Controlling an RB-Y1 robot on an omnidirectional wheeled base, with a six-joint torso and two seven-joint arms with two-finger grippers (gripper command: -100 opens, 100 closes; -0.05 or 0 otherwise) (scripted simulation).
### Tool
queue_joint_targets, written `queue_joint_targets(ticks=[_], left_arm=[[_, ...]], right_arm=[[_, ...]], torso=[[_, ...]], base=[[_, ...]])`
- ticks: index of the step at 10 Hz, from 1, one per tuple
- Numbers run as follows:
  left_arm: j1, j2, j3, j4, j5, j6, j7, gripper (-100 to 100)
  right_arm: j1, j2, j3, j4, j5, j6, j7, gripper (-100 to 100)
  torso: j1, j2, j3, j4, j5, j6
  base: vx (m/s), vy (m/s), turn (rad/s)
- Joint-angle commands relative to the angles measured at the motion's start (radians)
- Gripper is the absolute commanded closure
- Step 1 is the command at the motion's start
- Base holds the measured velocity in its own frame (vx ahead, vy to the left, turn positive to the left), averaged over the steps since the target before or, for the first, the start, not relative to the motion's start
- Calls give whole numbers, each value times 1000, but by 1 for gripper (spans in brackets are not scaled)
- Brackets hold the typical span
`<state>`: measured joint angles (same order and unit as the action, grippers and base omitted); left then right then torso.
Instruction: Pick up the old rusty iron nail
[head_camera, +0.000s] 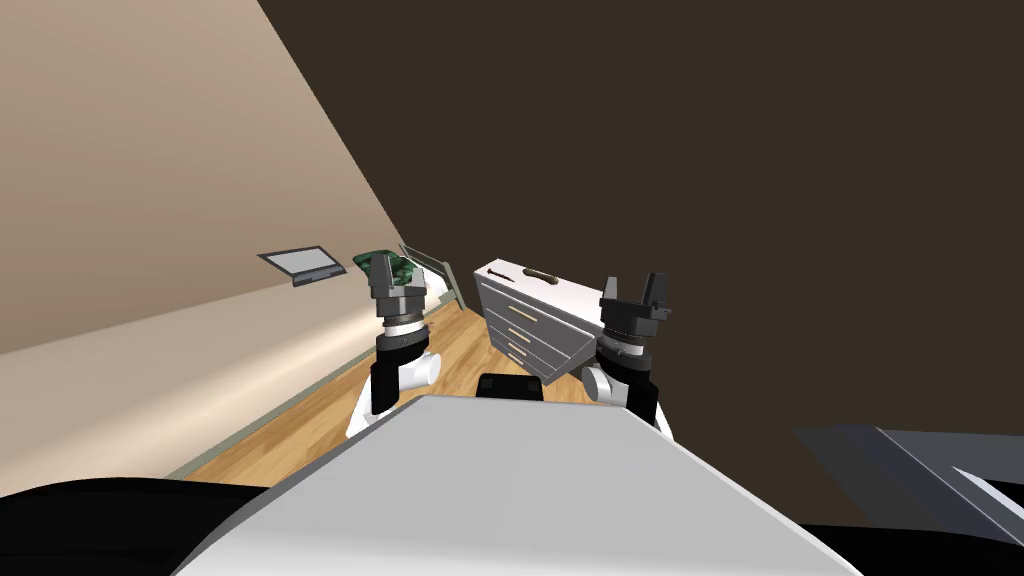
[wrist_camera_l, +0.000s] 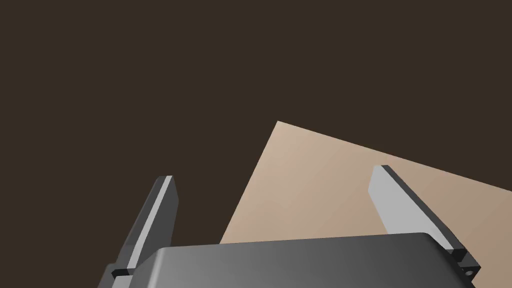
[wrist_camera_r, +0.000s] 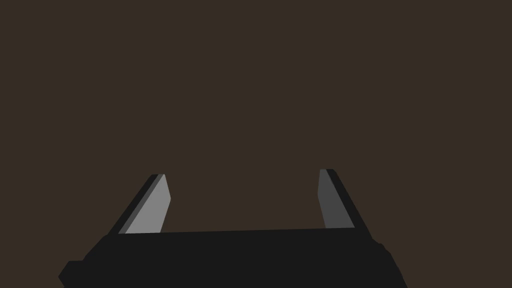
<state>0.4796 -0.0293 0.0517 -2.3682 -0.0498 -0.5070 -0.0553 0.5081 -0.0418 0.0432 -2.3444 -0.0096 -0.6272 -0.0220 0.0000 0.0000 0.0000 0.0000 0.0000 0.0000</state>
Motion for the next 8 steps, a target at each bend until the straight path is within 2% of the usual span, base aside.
queue_joint_targets(ticks=[1,3,6,7,8], left_arm=[[-15,33,5,8,1,17,4,-100],[-50,85,17,26,3,58,11,-100],[-134,163,44,69,10,147,27,-100],[-137,163,44,69,10,160,27,-100],[-173,188,54,88,14,197,33,-100]], right_arm=[[0,0,0,0,0,0,0,0],[0,0,0,0,0,0,0,0],[0,0,0,0,0,0,0,0],[0,0,0,0,0,0,0,0],[0,0,0,0,0,0,0,0]], torso=[[0,0,0,0,0,0],[7,6,3,1,1,0],[8,7,4,2,2,0],[8,6,3,1,2,0],[6,5,3,1,2,0]], base=[[-51,36,-32],[-124,118,-57],[-104,108,-87],[-74,78,-23],[-77,62,-54]])
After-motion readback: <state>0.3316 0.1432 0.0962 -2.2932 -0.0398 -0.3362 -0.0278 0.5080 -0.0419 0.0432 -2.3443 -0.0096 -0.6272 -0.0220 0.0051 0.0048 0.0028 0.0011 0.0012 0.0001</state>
